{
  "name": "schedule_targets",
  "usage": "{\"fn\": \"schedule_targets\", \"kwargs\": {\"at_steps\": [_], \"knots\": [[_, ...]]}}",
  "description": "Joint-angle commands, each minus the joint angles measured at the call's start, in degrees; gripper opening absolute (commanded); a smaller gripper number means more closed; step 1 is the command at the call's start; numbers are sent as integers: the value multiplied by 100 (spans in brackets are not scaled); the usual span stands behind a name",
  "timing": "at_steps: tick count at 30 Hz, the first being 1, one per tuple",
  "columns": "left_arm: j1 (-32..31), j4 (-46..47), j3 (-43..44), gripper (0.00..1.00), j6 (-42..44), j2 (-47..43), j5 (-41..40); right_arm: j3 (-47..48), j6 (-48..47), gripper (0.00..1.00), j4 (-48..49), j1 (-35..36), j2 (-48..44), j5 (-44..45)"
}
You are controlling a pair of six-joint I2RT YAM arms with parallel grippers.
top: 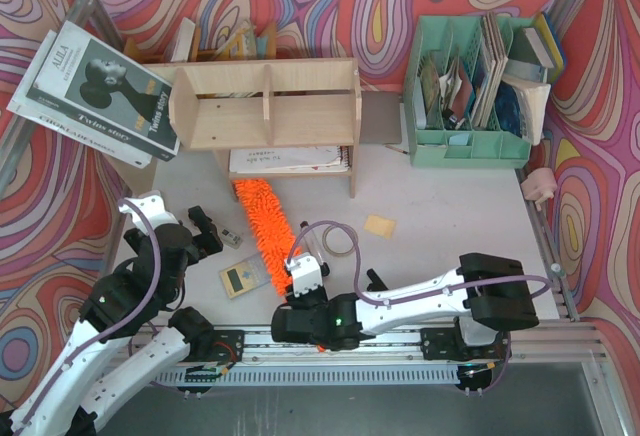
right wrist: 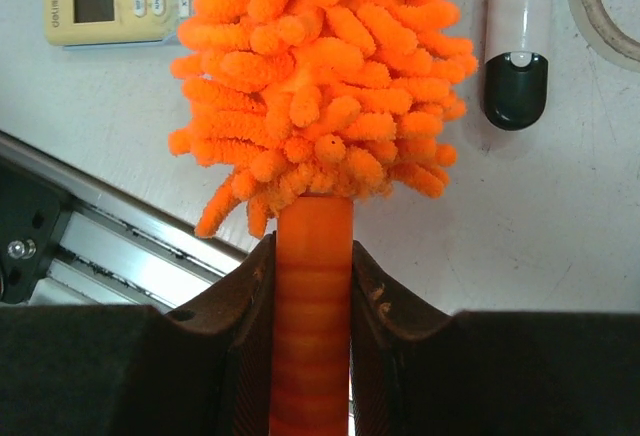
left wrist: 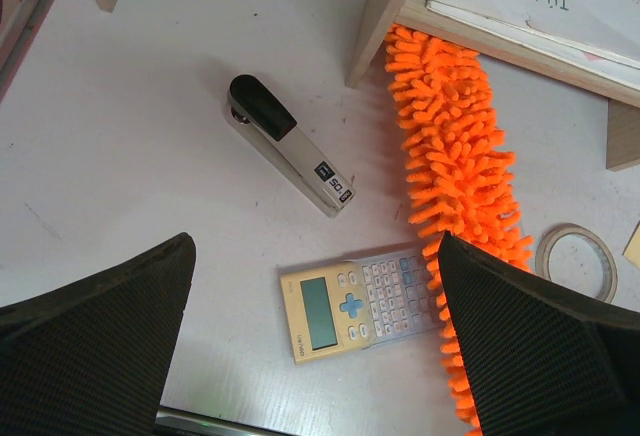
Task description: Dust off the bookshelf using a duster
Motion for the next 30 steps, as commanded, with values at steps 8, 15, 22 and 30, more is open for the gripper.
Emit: {"fn": "schedule_targets", "kwargs": {"at_steps": [8, 15, 22, 30], "knots": [[-16, -119, -98, 98, -56, -100, -105, 287, -495, 0, 310, -170, -223, -98], [-16, -118, -98, 98, -60, -93, -97, -71, -1029, 0, 879, -4, -1028, 170], [-16, -132, -104, 98, -82, -147, -140, -402, -657, 0, 738, 36, -575, -410], [-16, -137, -85, 98, -78, -92, -134, -153, -489, 0, 358, 36, -93, -423]]}}
